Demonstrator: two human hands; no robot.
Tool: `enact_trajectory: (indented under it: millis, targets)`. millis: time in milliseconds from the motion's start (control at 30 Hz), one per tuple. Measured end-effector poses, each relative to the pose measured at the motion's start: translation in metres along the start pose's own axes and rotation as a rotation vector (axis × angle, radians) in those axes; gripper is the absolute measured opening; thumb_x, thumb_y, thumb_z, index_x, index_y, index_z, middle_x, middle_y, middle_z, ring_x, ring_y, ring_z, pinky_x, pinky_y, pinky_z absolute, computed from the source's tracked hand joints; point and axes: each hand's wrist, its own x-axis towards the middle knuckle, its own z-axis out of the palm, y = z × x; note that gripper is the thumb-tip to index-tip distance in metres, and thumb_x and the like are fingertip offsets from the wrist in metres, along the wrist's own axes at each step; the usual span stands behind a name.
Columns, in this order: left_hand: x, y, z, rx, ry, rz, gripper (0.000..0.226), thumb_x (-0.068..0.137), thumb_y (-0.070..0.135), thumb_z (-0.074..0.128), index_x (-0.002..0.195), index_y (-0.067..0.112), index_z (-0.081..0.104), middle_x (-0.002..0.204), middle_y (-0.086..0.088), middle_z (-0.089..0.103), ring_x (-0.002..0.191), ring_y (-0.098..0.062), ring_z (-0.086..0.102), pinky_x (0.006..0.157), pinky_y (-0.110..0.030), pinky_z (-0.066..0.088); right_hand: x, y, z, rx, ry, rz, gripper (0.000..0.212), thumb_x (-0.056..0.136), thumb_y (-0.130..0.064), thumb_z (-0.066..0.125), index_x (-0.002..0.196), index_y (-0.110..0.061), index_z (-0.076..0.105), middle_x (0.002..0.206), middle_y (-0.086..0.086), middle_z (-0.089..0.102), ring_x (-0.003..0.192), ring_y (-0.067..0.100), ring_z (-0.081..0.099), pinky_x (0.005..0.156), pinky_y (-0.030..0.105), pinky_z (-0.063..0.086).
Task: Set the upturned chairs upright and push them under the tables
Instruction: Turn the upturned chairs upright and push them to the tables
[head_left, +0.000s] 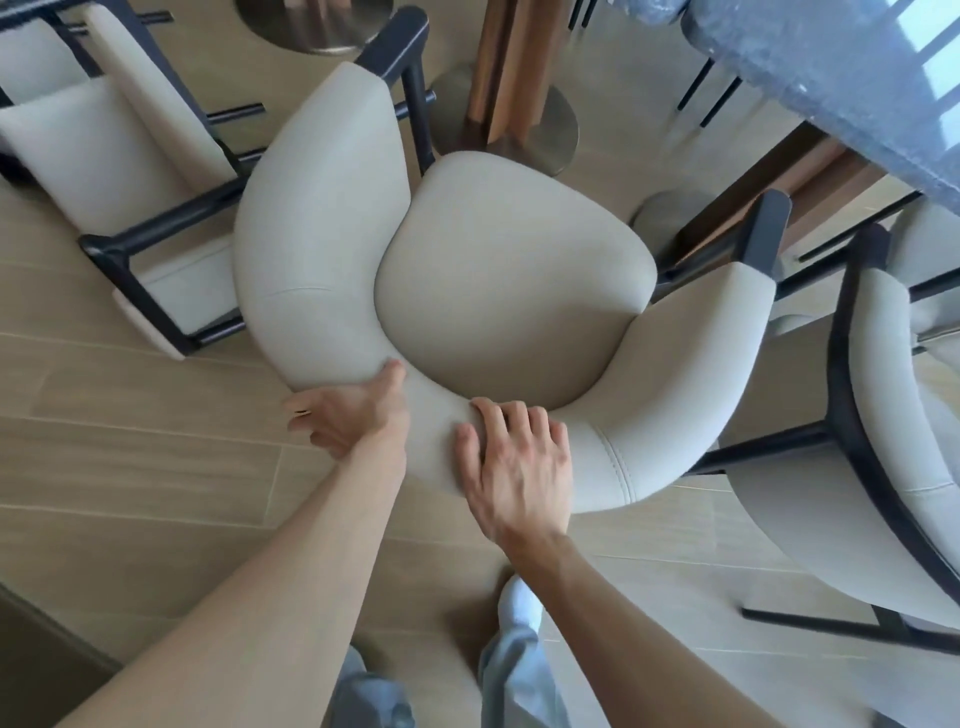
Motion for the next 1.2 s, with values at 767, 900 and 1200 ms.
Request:
enact_trajectory:
  millis: [767,900,1200]
  targets:
    - [-0.003,0.081,0.098,0.051,-0.047,0.159,0.094,0.066,0.045,0.085,0.127,0.007,0.026,0.133,-0.018,0.034,0.113,-0.038,0.051,0.081,-0.043,0.046,0.125,0.054,0.002,-0.051,-0.039,0.024,0.054,0.097,-0.045,0.024,0.091,-0.019,0.071,0.088,0.005,0.071,0.089,0.03,0.062,0.083,0.041,0.041]
    - [-0.003,0.078,0.069,0.088,-0.233,0.198,0.091,0.072,0.056,0.08,0.129,0.009,0.028,0.132,-0.015,0.039,0.104,-0.031,0.051,0.071,-0.045,0.06,0.129,0.052,-0.008,-0.052,-0.186,0.011,0.049,0.1,-0.045,0.024,0.103,-0.02,0.066,0.104,0.003,0.069,0.103,0.027,0.059,0.09,0.04,0.039]
    - [0.04,0.1,-0.13,0.039,-0.628,0.403,0.021,0.097,0.044,0.059,0.108,0.026,0.061,0.113,-0.003,0.069,0.095,-0.015,0.067,0.078,-0.038,0.059,0.121,-0.074,-0.095,0.709,-0.286,0.336,0.043,0.098,-0.036,0.049,0.135,-0.015,0.056,0.134,0.004,0.059,0.122,0.017,0.055,0.103,0.033,0.042]
